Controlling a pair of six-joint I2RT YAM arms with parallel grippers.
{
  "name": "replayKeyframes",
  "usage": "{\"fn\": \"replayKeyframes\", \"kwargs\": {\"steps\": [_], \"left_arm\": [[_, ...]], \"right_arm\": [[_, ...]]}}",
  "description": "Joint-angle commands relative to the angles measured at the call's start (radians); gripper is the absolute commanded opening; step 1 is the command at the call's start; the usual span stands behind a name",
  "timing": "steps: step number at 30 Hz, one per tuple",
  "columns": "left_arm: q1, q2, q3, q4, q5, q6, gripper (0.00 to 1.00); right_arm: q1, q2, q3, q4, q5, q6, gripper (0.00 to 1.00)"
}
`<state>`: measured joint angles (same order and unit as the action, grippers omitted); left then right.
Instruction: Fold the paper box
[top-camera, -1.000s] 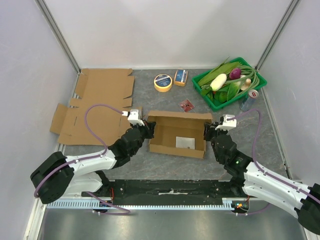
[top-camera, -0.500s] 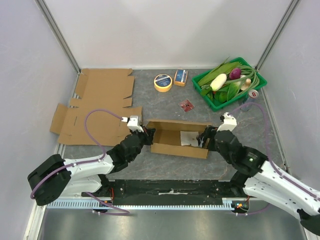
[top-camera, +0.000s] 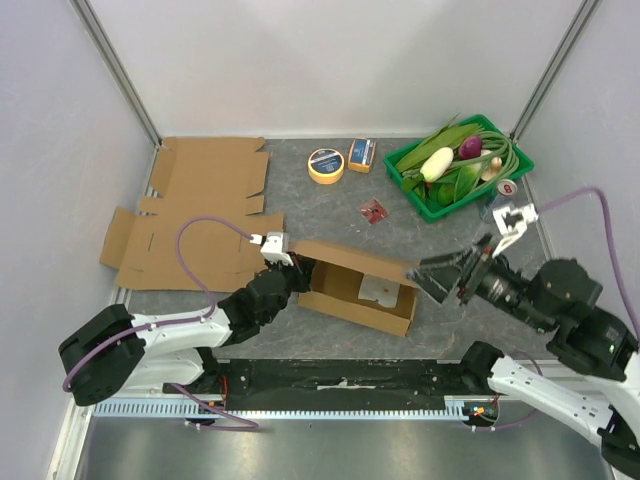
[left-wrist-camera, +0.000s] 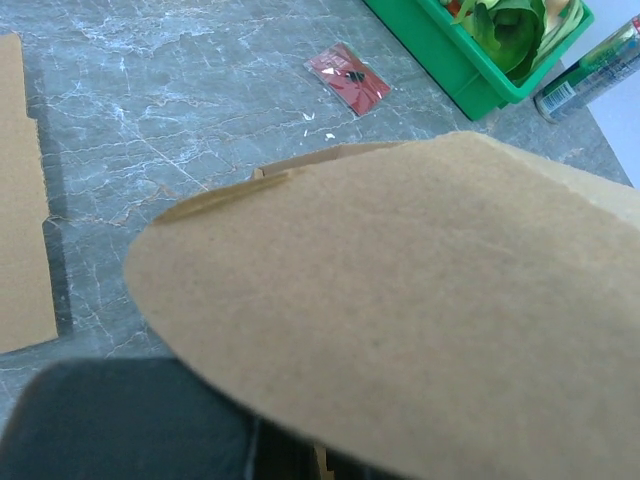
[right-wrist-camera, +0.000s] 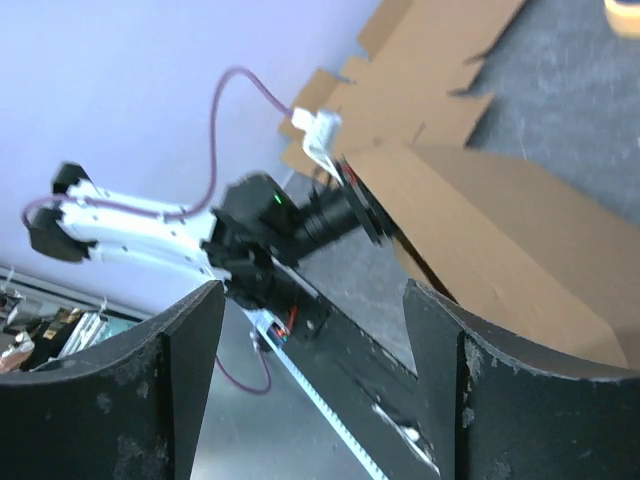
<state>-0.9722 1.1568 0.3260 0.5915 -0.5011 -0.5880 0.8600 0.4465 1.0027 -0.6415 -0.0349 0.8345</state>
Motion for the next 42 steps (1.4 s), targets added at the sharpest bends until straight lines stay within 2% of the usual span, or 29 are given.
{"fn": "replayKeyframes", "kwargs": {"steps": [1, 4, 5, 7, 8, 11, 13, 14, 15, 17, 18, 19, 21, 22, 23, 24, 25, 26, 27, 29, 32, 33, 36, 37, 38, 39, 40, 41, 42], "left_arm": [[-0.01, 0.007, 0.021, -0.099, -0.021, -0.012, 0.02], [-0.01, 0.009, 0.012, -0.098, -0.022, -0.019, 0.02], [-0.008, 0.006, 0.01, -0.098, -0.017, -0.024, 0.02], [-0.008, -0.005, 0.007, -0.113, -0.014, -0.05, 0.02], [-0.01, -0.015, -0.001, -0.128, -0.005, -0.062, 0.02], [-0.011, -0.084, -0.042, -0.157, 0.018, -0.116, 0.07], [-0.01, -0.161, -0.056, -0.267, 0.021, -0.183, 0.16], [-0.008, -0.198, -0.056, -0.307, 0.033, -0.202, 0.23], [-0.01, -0.228, -0.054, -0.364, 0.064, -0.22, 0.38], [-0.008, -0.339, -0.062, -0.516, 0.11, -0.303, 0.52], [-0.01, -0.38, -0.064, -0.562, 0.165, -0.317, 0.58], [-0.01, -0.479, -0.076, -0.672, 0.199, -0.393, 0.62], [-0.01, -0.602, -0.088, -0.755, 0.328, -0.435, 0.69], [-0.011, -0.664, -0.094, -0.821, 0.37, -0.503, 0.7], [-0.011, -0.804, -0.091, -0.919, 0.41, -0.519, 0.7], [-0.011, -0.874, -0.085, -0.993, 0.477, -0.533, 0.66], [-0.01, -0.938, -0.034, -1.074, 0.489, -0.548, 0.63], [-0.01, -1.068, 0.008, -1.152, 0.489, -0.54, 0.63], [-0.011, -1.113, 0.052, -1.308, 0.474, -0.527, 0.62], [-0.01, -1.181, 0.204, -1.418, 0.441, -0.465, 0.61], [-0.011, -1.087, 0.349, -1.451, 0.406, -0.345, 0.54], [-0.01, -0.959, 0.372, -1.394, 0.429, -0.305, 0.54], [-0.01, -0.745, 0.438, -1.267, 0.455, -0.193, 0.54], [-0.008, -0.604, 0.456, -1.18, 0.458, -0.14, 0.52], [-0.007, -0.538, 0.465, -1.138, 0.466, -0.121, 0.48], [-0.005, -0.475, 0.473, -1.098, 0.484, -0.099, 0.46], [0.007, -0.341, 0.476, -1.029, 0.495, -0.064, 0.45], [0.019, -0.286, 0.473, -0.995, 0.495, -0.062, 0.44], [0.033, -0.228, 0.461, -0.948, 0.585, -0.047, 0.38]], "right_arm": [[0.004, 0.218, 0.197, -0.06, 0.087, -0.104, 0.84], [0.002, 0.368, 0.145, 0.101, 0.014, -0.08, 0.87], [0.002, 0.456, 0.111, 0.246, -0.037, -0.051, 0.86], [0.002, 0.515, -0.003, 0.429, -0.106, 0.012, 0.84], [0.002, 0.544, -0.053, 0.627, -0.137, 0.088, 0.83], [0.002, 0.595, -0.183, 0.852, -0.137, 0.173, 0.83], [0.005, 0.618, -0.255, 0.917, -0.138, 0.201, 0.83], [0.008, 0.623, -0.295, 1.015, -0.128, 0.219, 0.82], [0.01, 0.626, -0.34, 1.072, -0.126, 0.268, 0.82], [0.022, 0.639, -0.449, 1.204, -0.115, 0.31, 0.82], [0.046, 0.647, -0.479, 1.236, -0.096, 0.331, 0.82], [0.062, 0.655, -0.524, 1.259, -0.085, 0.339, 0.82], [0.086, 0.681, -0.553, 1.312, -0.079, 0.342, 0.82], [0.088, 0.687, -0.567, 1.312, -0.077, 0.333, 0.81], [0.086, 0.689, -0.573, 1.301, -0.077, 0.327, 0.82], [0.088, 0.686, -0.582, 1.3, -0.074, 0.316, 0.82], [0.088, 0.676, -0.598, 1.292, -0.063, 0.301, 0.82], [0.086, 0.663, -0.602, 1.255, -0.059, 0.289, 0.82], [0.088, 0.658, -0.602, 1.238, -0.054, 0.279, 0.82], [0.088, 0.659, -0.612, 1.217, -0.065, 0.256, 0.83], [0.086, 0.695, -0.616, 1.174, -0.103, 0.213, 0.82], [0.086, 0.705, -0.616, 1.16, -0.108, 0.203, 0.82], [0.089, 0.707, -0.61, 1.028, -0.106, 0.137, 0.81], [0.089, 0.692, -0.587, 0.964, -0.09, 0.111, 0.81], [0.088, 0.663, -0.572, 0.822, -0.059, 0.08, 0.81], [0.088, 0.655, -0.555, 0.751, -0.043, 0.036, 0.81], [0.088, 0.646, -0.512, 0.673, -0.021, 0.009, 0.8], [0.088, 0.627, -0.497, 0.537, -0.005, -0.004, 0.8], [0.086, 0.615, -0.471, 0.479, 0.025, -0.03, 0.77]]}}
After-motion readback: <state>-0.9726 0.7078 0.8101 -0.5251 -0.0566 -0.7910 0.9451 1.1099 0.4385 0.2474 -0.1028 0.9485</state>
